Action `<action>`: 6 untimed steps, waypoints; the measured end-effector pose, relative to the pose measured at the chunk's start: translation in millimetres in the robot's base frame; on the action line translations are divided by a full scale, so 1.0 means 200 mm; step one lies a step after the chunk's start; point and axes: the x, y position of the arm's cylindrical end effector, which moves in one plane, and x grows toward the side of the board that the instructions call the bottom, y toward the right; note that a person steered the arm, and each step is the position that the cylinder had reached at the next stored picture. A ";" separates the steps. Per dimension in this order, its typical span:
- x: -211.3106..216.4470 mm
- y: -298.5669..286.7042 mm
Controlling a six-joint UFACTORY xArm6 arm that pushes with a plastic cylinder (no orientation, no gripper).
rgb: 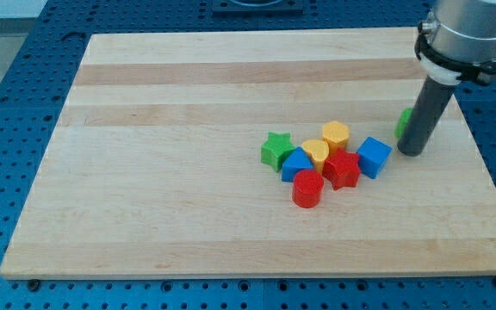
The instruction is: Move the green circle closer to the yellow hexagon
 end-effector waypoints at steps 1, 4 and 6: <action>0.13 0.22; -0.16 0.12; -0.18 -0.37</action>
